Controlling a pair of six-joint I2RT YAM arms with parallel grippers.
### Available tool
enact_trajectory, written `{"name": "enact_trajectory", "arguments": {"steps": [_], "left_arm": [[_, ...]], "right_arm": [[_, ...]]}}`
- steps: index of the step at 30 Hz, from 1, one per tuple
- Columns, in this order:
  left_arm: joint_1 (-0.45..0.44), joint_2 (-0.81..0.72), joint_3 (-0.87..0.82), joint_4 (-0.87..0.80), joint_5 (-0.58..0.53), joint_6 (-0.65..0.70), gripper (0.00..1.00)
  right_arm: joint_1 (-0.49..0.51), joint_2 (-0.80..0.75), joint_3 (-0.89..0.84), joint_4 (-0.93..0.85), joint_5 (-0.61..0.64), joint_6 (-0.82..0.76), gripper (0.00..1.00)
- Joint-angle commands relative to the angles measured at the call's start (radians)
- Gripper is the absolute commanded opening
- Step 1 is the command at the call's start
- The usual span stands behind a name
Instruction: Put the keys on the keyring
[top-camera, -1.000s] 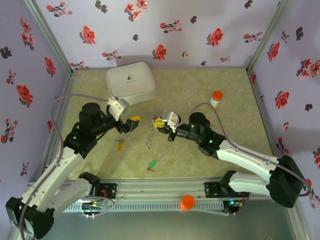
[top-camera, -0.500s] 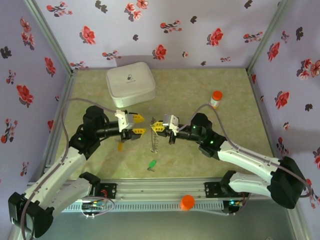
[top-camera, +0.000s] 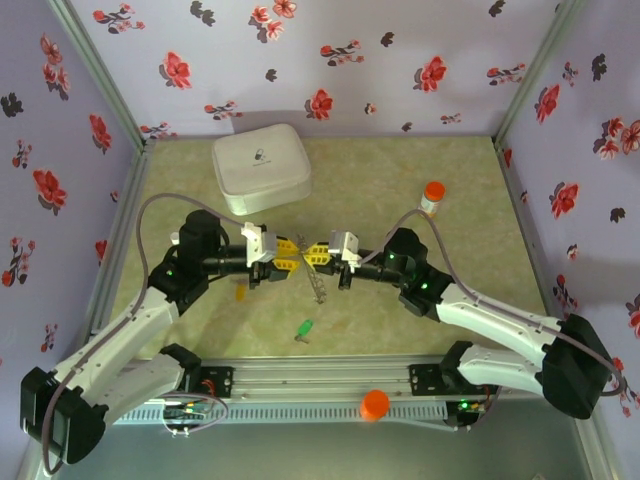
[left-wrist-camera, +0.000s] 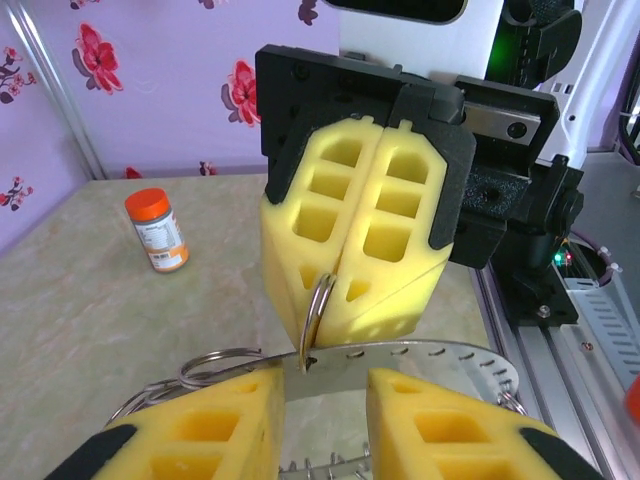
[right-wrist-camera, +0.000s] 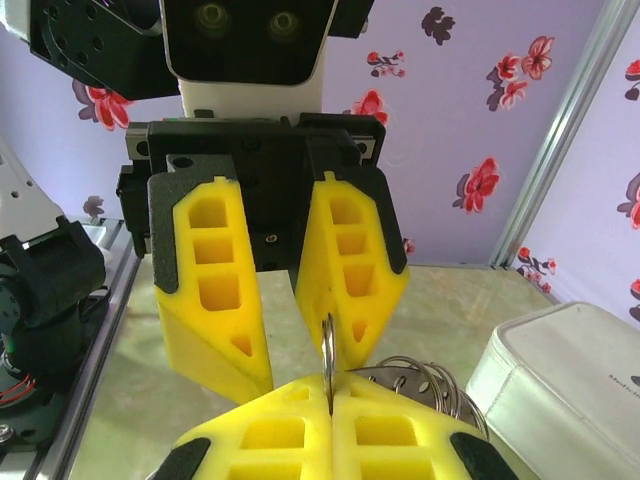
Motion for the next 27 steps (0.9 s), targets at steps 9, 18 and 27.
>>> {"name": "enact_trajectory", "arguments": {"steps": [9,18,27], "left_arm": [[-0.005,-0.015,0.044,0.041,-0.002,0.010,0.21],[-0.010,-0.020,0.056,0.020,-0.020,0.008,0.00],[-0.130,-0.009,0.212,-0.417,-0.396,0.304,0.00]], "right_arm": [[0.030,-0.013,0.000,0.023,0.001,-0.007,0.00],[0.045,-0.007,0.006,-0.010,0.084,-0.006,0.13],[0.059,-0.127,0.079,-0.501,0.311,-0.206,0.35]]}}
